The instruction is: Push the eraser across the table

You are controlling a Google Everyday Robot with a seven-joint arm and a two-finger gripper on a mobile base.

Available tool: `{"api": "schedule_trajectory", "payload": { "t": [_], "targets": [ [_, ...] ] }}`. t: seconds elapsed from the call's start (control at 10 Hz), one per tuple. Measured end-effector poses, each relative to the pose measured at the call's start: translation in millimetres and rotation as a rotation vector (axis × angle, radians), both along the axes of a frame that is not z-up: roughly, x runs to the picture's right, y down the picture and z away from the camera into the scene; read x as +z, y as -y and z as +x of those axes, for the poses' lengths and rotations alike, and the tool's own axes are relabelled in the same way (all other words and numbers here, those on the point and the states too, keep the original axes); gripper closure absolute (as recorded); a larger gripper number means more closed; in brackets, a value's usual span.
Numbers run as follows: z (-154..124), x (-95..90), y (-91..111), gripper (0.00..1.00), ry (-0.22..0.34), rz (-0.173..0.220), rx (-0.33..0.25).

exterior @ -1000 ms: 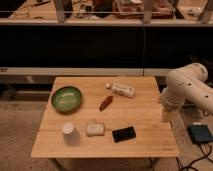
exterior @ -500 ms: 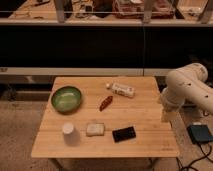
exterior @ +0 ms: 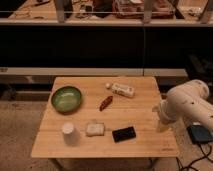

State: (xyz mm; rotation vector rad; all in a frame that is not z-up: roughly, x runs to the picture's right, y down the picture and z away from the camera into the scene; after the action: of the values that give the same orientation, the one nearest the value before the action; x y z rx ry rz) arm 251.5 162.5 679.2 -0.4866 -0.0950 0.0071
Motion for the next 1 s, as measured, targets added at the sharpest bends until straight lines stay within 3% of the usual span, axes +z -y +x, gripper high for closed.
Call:
{"api": "schedule_trajectory", "payload": {
  "t": [0.2,0.4,0.5,0.8,1.0],
  "targets": [
    [-4.2,-7.4,-36.5,0.38,0.049,0.003,0.020],
    [-8.9,-9.0,-74.4,0.55,0.095,-0.052,0.026],
    [-16.5,-7.1,-100.2,0.69,0.129,-0.107,0.021],
    [-31.3,7.2,-136.4,0.97,0.174,-0.205,0.019],
    [-44.9,17.4,-142.4,1.00,0.195,-0.239,0.015]
  ]
}}
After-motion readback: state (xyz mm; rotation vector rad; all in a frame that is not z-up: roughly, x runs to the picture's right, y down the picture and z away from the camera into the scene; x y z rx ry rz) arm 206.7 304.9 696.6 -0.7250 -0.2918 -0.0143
